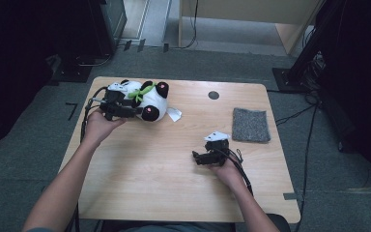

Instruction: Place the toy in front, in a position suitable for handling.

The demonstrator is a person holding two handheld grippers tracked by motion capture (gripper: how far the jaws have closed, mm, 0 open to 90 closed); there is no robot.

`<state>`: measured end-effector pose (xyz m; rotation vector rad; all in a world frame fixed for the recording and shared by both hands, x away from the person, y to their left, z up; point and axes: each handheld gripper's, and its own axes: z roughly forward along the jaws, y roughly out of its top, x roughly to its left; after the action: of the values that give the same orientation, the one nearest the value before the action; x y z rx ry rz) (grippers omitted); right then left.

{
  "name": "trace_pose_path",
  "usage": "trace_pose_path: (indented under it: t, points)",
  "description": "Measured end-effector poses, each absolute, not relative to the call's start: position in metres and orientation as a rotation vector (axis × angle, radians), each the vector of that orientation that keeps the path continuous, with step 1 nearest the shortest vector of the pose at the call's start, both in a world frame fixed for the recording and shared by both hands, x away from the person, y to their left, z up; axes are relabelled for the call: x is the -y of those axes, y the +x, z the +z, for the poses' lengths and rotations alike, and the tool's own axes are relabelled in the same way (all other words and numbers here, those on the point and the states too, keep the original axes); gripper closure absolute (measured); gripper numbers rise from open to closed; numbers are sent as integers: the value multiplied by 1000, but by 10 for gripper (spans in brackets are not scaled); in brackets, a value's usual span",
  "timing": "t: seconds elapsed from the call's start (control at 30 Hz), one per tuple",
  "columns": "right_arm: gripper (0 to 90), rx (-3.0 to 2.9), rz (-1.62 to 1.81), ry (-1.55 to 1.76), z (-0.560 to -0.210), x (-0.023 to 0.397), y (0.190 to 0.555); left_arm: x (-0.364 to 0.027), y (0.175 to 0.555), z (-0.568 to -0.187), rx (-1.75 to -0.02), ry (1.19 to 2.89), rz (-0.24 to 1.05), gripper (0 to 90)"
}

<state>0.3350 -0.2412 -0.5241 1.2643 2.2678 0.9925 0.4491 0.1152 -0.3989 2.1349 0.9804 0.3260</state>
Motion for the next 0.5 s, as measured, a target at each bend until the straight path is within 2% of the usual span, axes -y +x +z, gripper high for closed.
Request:
trace_pose_path:
  t: [0.5]
  points:
    - [55,-2268,992,1265,-524,241,335,-109,491,-392,-989,2185,354,386]
